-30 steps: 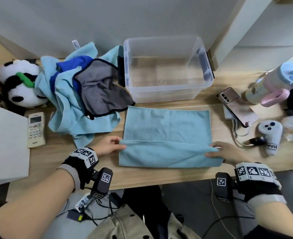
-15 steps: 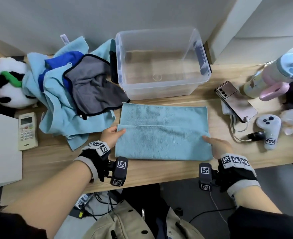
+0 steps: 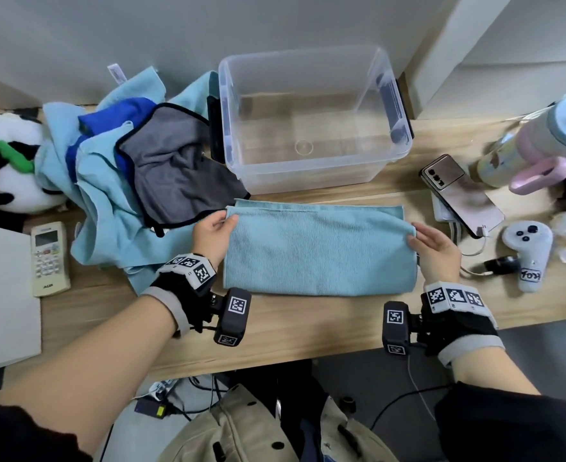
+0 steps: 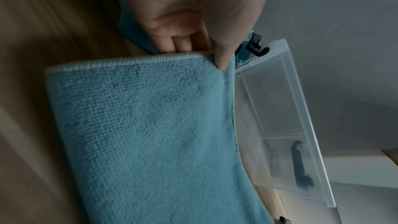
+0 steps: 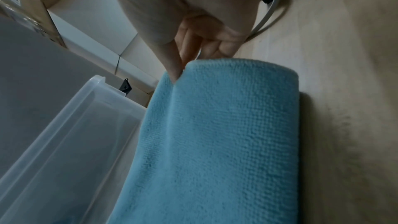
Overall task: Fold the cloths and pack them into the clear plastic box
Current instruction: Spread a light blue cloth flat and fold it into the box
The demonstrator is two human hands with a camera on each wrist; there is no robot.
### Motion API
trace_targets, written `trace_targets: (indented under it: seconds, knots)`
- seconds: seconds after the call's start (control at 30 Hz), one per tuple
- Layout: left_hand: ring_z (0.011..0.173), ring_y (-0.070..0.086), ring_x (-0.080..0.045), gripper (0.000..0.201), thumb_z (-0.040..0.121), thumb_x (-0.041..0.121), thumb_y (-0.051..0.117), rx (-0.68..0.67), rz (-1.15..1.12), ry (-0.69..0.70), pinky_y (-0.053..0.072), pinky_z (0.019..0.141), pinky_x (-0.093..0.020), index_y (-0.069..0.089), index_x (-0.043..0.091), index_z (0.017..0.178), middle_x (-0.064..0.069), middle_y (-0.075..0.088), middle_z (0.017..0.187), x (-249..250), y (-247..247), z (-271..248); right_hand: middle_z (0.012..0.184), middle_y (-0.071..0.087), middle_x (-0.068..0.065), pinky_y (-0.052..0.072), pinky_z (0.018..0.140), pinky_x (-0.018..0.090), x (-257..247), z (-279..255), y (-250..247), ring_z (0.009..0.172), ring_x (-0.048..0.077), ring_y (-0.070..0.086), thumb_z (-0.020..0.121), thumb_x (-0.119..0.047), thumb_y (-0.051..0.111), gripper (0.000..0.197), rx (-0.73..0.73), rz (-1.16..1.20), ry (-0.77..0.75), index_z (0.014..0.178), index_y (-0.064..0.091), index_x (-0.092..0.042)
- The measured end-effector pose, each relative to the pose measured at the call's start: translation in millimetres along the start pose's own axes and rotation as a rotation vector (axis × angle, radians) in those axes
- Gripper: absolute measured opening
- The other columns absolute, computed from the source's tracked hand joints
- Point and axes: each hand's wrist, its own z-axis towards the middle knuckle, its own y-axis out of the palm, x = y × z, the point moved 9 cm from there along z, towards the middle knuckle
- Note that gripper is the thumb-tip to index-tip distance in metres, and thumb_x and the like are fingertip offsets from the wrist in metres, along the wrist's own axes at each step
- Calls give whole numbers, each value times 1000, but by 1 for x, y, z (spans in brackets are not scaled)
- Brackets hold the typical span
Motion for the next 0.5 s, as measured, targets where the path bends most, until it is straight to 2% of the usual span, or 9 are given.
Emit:
trace_targets:
  seconds: [0.03, 0.07, 0.13, 0.2, 0.27, 0.33, 0.4, 0.5]
  knots:
    - [64, 60, 6, 21, 91, 6, 54, -9, 22, 28, 49, 72, -17, 62, -7, 106, -7, 65, 85, 5, 3, 3, 65, 70, -21, 49, 68, 8, -2, 2, 2, 68, -6, 64, 83, 8, 58, 30, -2, 3, -11, 110, 61, -6]
    - [63, 57, 2, 15, 91, 5, 54, -19, 44, 48, 47, 70, -20, 63, -3, 100, -4, 62, 78, 8, 7, 6, 64, 69, -22, 49, 65, 6, -4, 4, 3, 66, -8, 64, 83, 9, 57, 31, -1, 3, -14, 109, 60, -8]
    - [73, 50, -14, 7, 90, 5, 54, -26, 86, 81, 40, 72, -29, 60, 4, 88, -9, 58, 76, 11, 10, 11, 66, 70, -18, 49, 65, 7, -5, 6, 5, 67, -8, 64, 83, 9, 57, 31, 6, 2, -20, 110, 61, -7]
    - [77, 43, -18, 8, 90, 6, 55, -21, 132, 100, 36, 70, -29, 58, 7, 82, -10, 53, 78, 10, 12, 18, 79, 70, -11, 50, 73, 11, -5, 9, 6, 74, -2, 64, 83, 8, 57, 32, 12, -3, -24, 113, 61, -4]
    - [76, 42, -18, 8, 89, 6, 55, -7, 162, 112, 36, 61, -26, 60, 7, 84, -9, 54, 74, 10, 13, 21, 90, 67, 0, 49, 84, 20, -5, 10, 8, 81, 5, 62, 83, 8, 57, 34, 18, 7, -35, 115, 60, -2]
    - [77, 45, -17, 12, 90, 5, 54, 13, 158, 111, 37, 56, -14, 64, 0, 91, -5, 55, 67, 10, 14, 24, 94, 66, 3, 48, 90, 26, -5, 14, 10, 84, 8, 62, 82, 9, 57, 35, 29, 20, -43, 116, 60, -1]
    - [78, 45, -17, 12, 90, 4, 53, 23, 151, 116, 36, 53, -9, 64, 0, 92, -5, 56, 68, 10, 15, 27, 93, 65, -1, 48, 88, 22, -4, 18, 10, 81, 3, 63, 82, 9, 57, 35, 40, 26, -45, 116, 59, 1]
    - [79, 46, -17, 10, 90, 5, 53, 24, 135, 114, 38, 59, -16, 63, 3, 90, -8, 57, 73, 8, 17, 32, 93, 65, -2, 49, 82, 17, -5, 23, 10, 73, -5, 63, 83, 9, 57, 34, 61, -11, -48, 116, 59, 3]
